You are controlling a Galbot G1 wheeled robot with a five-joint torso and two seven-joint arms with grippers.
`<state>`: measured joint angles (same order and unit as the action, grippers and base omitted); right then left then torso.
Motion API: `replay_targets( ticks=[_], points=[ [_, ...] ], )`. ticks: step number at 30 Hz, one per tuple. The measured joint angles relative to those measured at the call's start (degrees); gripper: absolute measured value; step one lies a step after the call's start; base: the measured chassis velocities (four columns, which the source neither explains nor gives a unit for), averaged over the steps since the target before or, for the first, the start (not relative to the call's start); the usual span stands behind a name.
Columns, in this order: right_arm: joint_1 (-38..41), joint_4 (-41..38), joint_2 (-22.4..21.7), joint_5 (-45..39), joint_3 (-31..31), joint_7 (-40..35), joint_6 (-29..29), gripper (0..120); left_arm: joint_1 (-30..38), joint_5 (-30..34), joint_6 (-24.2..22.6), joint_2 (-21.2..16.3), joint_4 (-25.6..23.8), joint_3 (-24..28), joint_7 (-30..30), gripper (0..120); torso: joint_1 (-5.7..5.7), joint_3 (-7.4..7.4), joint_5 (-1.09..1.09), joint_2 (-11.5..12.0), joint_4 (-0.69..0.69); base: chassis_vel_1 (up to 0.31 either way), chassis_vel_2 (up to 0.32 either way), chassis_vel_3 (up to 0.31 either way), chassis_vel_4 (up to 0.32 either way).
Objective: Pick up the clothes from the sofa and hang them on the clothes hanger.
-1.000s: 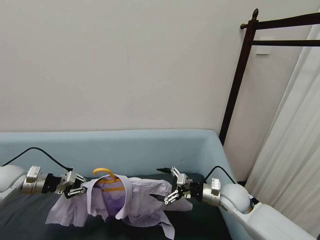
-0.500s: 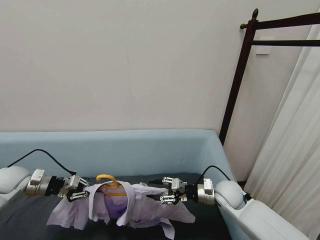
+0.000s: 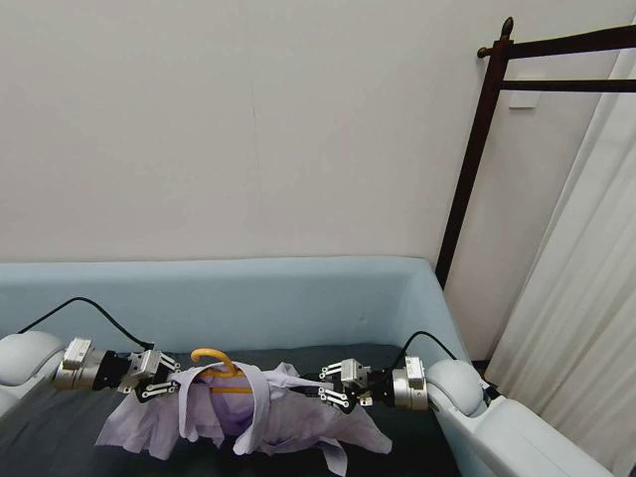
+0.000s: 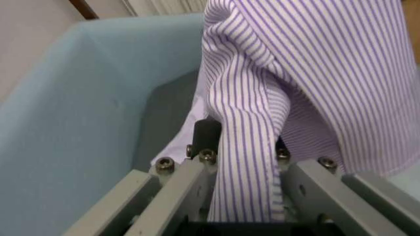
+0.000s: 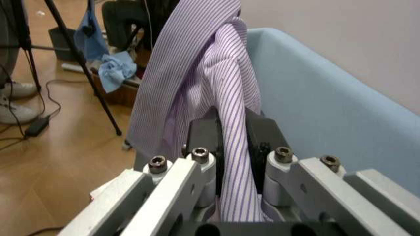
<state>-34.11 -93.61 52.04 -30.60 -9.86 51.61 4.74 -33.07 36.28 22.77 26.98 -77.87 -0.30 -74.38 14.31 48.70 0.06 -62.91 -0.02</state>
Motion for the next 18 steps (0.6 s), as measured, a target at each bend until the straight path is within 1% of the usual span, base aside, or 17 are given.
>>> replay_targets(
  ticks=[2, 4, 5, 6, 7, 8, 10, 12, 13, 16, 17, 18],
  points=[
    [0.35, -0.91, -1.16, -2.05, 0.44, -0.23, -0.95, 7, -0.21, 2.25, 2.46, -0.08, 0.35, -1.5, 0.05, 19, 0.0, 0.0, 0.0, 0.0, 0.01, 0.0, 0.0, 0.0, 0.0],
    [0.97, -2.52, -3.14, -5.39, 0.96, -1.38, -2.35, 7, -0.54, 7.69, 5.04, -0.45, 0.4, -2.97, 1.44, 30, 0.0, 0.0, 0.0, 0.0, 0.01, 0.0, 0.0, 0.0, 0.0],
    [0.97, -2.52, -3.14, -5.39, 0.96, -1.38, -2.35, 7, -0.54, 7.69, 5.04, -0.45, 0.4, -2.97, 1.44, 30, 0.0, 0.0, 0.0, 0.0, 0.01, 0.0, 0.0, 0.0, 0.0],
    [1.38, -3.88, -4.48, -7.31, 1.34, -2.4, -3.51, 7, -0.93, 11.95, 6.37, -0.74, 0.05, -3.77, 2.91, 34, 0.0, 0.0, 0.01, 0.0, 0.0, 0.0, 0.0, 0.0, 0.0],
    [1.72, -5.05, -5.58, -8.86, 1.61, -3.25, -4.56, 7, -1.29, 14.88, 7.4, -0.87, -0.3, -4.32, 4.08, 39, 0.0, 0.0, 0.01, 0.0, 0.0, 0.0, 0.0, 0.0, 0.0],
    [1.72, -5.05, -5.58, -8.86, 1.61, -3.25, -4.56, 7, -1.29, 14.88, 7.4, -0.87, -0.3, -4.32, 4.08, 39, 0.0, 0.0, 0.01, 0.0, 0.0, 0.0, 0.0, 0.0, 0.0],
    [2.34, -7.35, -7.3, -11.35, 2.02, -5.15, -6.7, 7, -1.96, 18.59, 8.96, -0.91, -0.76, -5.14, 5.94, 47, 0.0, 0.0, 0.01, 0.0, 0.0, 0.0, 0.0, 0.0, 0.0],
    [3.45, -11.21, -9.91, -14.65, 3.04, -8.52, -10.52, 7, -3.59, 22.86, 11.24, -0.63, -1.42, -6.2, 9.85, 58, 0.0, -0.01, 0.01, 0.0, 0.0, 0.0, 0.0, 0.0, 0.0],
    [3.45, -11.21, -9.91, -14.65, 3.04, -8.52, -10.52, 7, -3.59, 22.86, 11.24, -0.63, -1.42, -6.2, 9.85, 58, 0.0, -0.01, 0.01, 0.0, 0.0, 0.0, 0.0, 0.0, 0.0],
    [5.67, -16.36, -13.77, -20.14, 4.5, -12.68, -14.81, 7, -8.32, 28.48, 15.13, 0.63, -4.11, -8.37, 20.23, 72, 0.0, -0.01, 0.0, 0.0, 0.0, 0.0, 0.0, 0.0, 0.0],
    [5.67, -16.36, -13.77, -20.14, 4.5, -12.68, -14.81, 7, -8.32, 28.48, 15.13, 0.63, -4.11, -8.37, 20.23, 72, 0.0, -0.01, 0.0, 0.0, 0.0, 0.0, 0.0, 0.0, 0.0],
    [6.04, -16.98, -14.29, -20.8, 4.81, -13.24, -15.36, 7, -9.59, 29.49, 15.56, 1.08, -4.84, -9.18, 22.16, 74, -0.01, -0.01, 0.0, -0.01, 0.0, 0.0, 0.0, 0.0, 0.0]
  ],
)
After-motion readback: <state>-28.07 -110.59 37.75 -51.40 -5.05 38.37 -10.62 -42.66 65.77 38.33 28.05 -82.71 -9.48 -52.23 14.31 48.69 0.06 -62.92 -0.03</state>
